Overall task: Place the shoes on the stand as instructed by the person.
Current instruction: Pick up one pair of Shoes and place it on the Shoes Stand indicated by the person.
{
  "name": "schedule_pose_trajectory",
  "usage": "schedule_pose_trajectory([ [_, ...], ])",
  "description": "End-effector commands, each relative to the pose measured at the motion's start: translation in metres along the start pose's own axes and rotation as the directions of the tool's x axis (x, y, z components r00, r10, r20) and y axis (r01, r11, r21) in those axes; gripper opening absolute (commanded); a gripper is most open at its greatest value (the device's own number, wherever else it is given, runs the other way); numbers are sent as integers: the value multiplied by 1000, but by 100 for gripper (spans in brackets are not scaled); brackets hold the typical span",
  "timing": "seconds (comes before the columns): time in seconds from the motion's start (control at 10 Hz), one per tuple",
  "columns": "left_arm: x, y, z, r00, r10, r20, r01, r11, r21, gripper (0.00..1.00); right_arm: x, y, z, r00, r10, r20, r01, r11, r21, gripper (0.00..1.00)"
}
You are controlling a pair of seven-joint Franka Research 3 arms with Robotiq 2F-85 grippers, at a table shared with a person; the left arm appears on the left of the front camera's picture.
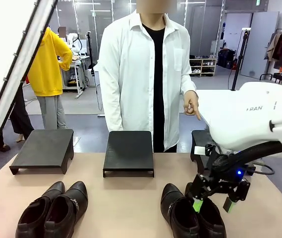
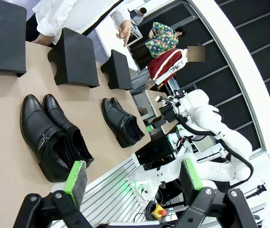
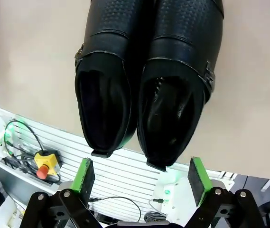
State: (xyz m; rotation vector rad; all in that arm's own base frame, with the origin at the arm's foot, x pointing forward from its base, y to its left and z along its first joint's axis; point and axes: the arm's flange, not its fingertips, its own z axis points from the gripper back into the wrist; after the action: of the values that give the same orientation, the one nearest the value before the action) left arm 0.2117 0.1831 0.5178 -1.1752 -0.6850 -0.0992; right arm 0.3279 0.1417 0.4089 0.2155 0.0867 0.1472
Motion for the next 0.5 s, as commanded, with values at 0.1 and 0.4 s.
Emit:
schedule_pose_trajectory([
  [0.1, 3, -1, 2, 1000, -24, 3, 24, 1000, -19, 100, 9, 17, -20, 999, -42, 34, 44, 997, -70, 100],
  [0.4, 3, -1, 2, 1000, -24, 3, 24, 1000, -19, 100, 14, 28, -36, 996, -64, 67, 70, 993, -90, 100],
])
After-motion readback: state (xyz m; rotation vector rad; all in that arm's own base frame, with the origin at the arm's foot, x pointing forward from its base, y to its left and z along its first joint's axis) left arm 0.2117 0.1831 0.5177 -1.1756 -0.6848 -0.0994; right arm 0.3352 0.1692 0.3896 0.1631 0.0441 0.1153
